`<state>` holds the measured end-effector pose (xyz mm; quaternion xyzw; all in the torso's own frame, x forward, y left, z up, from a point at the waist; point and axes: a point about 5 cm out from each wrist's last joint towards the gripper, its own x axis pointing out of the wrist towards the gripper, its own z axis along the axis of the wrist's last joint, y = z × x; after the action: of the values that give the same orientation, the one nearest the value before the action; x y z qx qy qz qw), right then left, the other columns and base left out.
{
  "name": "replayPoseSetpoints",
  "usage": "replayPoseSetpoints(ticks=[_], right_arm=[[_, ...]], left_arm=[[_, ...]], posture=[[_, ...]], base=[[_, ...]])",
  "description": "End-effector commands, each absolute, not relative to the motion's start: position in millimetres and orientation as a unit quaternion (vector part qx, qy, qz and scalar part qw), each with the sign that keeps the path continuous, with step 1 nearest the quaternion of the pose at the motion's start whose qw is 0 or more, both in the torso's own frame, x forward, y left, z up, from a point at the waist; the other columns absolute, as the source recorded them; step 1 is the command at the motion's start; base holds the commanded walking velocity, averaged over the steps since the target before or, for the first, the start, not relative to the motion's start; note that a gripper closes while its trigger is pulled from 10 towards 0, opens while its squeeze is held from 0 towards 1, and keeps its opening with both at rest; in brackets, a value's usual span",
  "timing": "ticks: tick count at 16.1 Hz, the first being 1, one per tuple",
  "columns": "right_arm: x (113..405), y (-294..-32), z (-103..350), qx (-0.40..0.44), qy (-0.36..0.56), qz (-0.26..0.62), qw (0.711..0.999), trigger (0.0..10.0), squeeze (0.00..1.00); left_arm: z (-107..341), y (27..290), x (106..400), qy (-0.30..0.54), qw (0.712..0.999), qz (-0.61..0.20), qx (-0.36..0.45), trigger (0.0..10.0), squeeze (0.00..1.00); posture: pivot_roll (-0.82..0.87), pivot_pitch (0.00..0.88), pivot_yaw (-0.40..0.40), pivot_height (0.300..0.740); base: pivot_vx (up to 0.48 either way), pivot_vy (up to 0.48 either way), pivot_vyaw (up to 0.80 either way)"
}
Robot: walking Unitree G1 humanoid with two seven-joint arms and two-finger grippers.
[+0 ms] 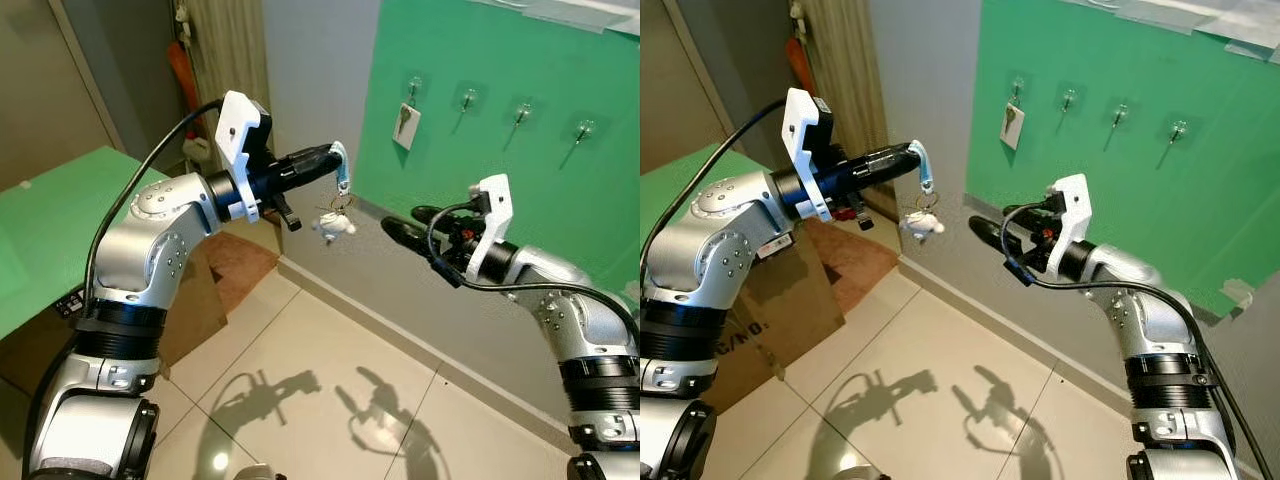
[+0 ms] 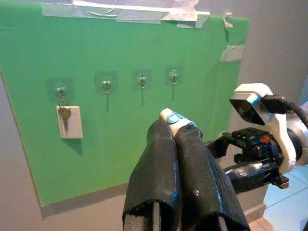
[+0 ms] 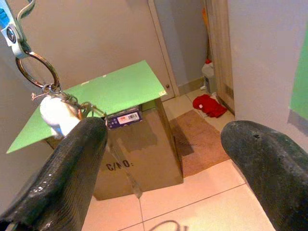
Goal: Hang keys on a hook
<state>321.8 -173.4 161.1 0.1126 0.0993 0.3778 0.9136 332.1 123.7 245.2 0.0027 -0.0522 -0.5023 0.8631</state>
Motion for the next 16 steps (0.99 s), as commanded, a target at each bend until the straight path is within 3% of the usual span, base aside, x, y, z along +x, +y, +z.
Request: replayPoseSetpoints(ticks=[1,16], right_arm=[[320.7,-173.2,165.9,0.117,0.091,0.383,0.912,10.0,0.00],[306.3,-136.4,176.2,0.139,0.085,0.447,0.880,10.0,0.00]], left_arm=[[243.5,125.0,332.2,-0.048,0.863,-0.503,0.013,0.0,0.00],[237.2,124.5,333.9,-0.040,0.862,-0.505,0.022,0.0,0.00]], posture=[[0.05,0.000,-0.003,0.740],[0.05,0.000,-0.002,0.740]], base=[[0.000,0.000,0.00],[0.000,0.000,0.00]])
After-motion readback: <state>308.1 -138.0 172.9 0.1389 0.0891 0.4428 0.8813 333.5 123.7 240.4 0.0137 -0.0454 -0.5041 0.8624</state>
